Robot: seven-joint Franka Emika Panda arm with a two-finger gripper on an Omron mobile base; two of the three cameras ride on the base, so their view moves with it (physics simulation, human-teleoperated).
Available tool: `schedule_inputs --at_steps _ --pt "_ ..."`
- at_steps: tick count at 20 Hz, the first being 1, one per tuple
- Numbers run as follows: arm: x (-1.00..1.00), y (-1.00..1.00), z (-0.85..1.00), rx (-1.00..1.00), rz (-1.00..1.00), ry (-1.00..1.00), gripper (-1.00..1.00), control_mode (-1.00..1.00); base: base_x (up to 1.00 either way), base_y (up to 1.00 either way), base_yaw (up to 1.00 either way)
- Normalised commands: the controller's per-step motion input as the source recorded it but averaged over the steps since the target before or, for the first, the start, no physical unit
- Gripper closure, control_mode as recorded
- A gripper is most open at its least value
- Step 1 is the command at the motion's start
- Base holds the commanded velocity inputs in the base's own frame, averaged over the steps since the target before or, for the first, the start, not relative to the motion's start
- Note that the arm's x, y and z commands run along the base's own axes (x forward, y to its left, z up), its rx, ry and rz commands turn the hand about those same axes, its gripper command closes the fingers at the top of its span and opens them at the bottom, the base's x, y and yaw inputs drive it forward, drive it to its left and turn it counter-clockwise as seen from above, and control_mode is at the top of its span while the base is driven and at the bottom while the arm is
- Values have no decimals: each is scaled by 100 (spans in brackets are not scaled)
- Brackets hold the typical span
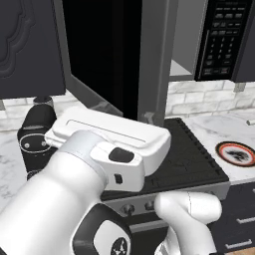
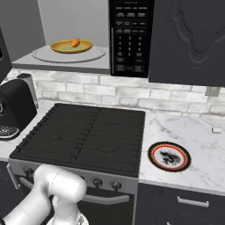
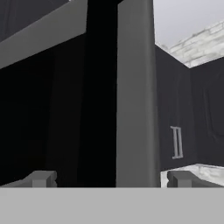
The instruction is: Pick the carrot from the counter and place it in the microwave. Then turn on the microwave.
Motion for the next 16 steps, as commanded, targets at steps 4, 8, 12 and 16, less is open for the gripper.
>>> schedule_inputs --at_steps 4,8,12,16 --pt "32 28 -8 -3 -8 0 -100 -100 0 0 0" --pt "21 27 -3 -1 -6 0 -100 -100 0 0 0" --pt "30 6 0 0 -5 0 -100 -100 0 0 0" --pt "45 0 0 0 -4 -1 -100 -100 0 0 0"
